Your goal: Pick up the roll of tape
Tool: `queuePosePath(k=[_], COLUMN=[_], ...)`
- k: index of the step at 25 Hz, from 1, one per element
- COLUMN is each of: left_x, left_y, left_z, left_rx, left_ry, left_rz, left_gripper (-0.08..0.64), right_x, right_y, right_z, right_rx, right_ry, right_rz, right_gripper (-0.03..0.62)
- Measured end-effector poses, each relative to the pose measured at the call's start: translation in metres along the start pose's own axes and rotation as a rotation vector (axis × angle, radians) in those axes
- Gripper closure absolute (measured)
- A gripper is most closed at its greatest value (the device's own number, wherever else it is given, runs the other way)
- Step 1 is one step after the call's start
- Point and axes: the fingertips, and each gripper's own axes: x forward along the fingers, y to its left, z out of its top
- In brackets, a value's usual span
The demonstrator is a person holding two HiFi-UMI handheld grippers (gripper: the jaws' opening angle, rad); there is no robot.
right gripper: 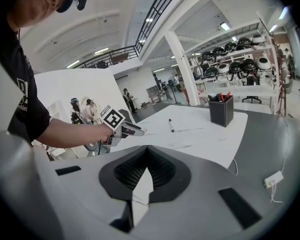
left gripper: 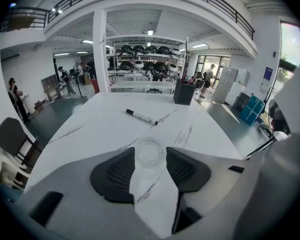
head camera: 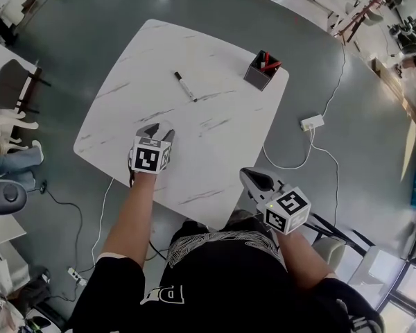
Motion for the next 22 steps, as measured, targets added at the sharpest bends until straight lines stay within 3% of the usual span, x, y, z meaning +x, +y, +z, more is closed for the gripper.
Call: queuePosePath(k=[22], left_x=[-0.161], left_y=[-0.070], left_z=[0.003], left_rx=[0.039], left_ry=[-0.234], left_rz=[-0.220], left_gripper=[0.351], right_x=[-0.027], right_y=[0.083], right_z=[0.003], right_rx=[-0.033], right_ry=[-0.107], right_rz=[-0.046], right_gripper=[0.589])
